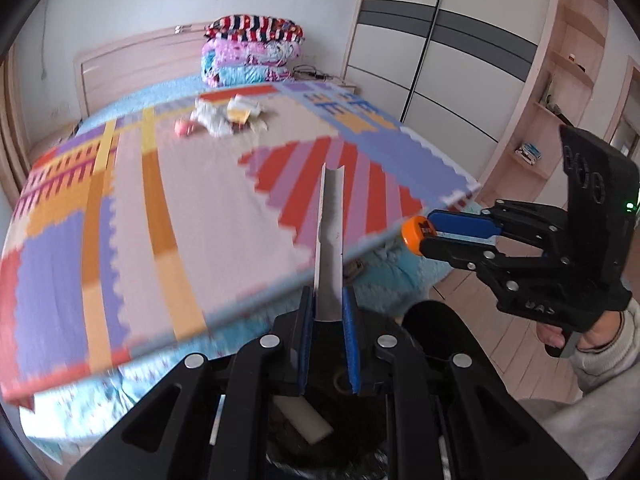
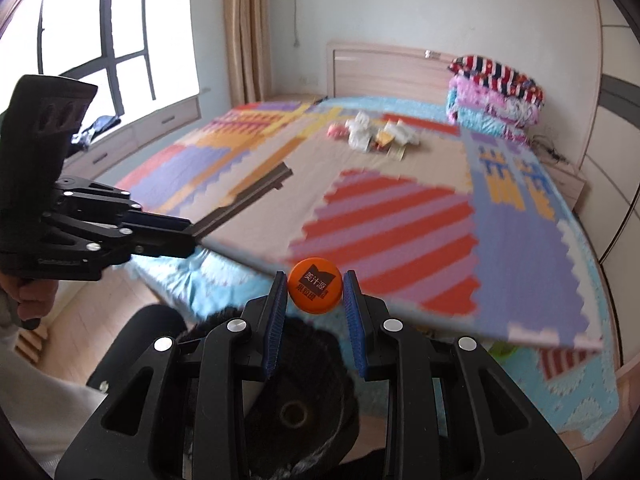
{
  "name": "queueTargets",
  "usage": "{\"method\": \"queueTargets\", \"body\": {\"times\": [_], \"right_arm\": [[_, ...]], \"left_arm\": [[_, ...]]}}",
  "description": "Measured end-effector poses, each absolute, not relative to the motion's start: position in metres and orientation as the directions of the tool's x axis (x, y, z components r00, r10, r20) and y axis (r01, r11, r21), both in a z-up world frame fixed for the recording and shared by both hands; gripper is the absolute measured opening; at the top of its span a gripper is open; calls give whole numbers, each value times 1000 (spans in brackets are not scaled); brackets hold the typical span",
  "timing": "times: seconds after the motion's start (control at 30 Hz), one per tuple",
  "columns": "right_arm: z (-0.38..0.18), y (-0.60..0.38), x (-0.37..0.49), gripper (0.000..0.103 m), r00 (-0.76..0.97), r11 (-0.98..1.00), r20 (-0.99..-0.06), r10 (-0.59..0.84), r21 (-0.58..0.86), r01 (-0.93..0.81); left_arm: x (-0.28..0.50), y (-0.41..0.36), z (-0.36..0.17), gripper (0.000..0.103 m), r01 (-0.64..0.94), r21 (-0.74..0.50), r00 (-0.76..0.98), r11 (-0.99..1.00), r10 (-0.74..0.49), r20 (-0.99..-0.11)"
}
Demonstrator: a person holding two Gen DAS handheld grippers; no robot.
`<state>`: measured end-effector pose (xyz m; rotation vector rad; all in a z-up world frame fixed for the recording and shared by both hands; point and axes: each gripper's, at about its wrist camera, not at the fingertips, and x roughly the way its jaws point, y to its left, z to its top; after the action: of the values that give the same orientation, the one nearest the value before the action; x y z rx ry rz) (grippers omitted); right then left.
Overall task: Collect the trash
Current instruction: 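Carry the ruler and bottle cap over the trash bin with both grippers, then open both grippers to drop the ruler and bottle cap into the bin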
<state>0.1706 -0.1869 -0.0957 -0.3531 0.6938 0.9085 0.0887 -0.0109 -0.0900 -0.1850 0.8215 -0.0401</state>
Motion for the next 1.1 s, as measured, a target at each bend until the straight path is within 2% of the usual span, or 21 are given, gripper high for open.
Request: {"method": "queueTargets", "body": {"times": [0.1, 0.27, 0.47, 0.7, 1.1], "right_arm": [[-112, -189, 165, 29, 391, 571, -703, 594, 26, -821], [-136, -187, 156, 29, 334, 564, -746, 576, 68, -823], [-175, -181, 147, 29, 262, 559, -802, 536, 104, -823], [-225, -176, 144, 29, 176, 568, -863, 474, 146, -810], [-252, -164, 137, 29, 101, 536, -899, 427, 162, -828]], "left_arm": [[71, -22, -99, 14, -32, -230, 678, 973, -147, -720], [61, -37, -129, 14, -39, -231, 609, 972, -160, -777], [62, -36, -194, 14, -104, -252, 472, 962, -176, -864], [67, -37, -250, 14, -154, -248, 352, 956, -182, -918], [69, -29, -275, 14, -204, -257, 298, 945, -190, -935]]}}
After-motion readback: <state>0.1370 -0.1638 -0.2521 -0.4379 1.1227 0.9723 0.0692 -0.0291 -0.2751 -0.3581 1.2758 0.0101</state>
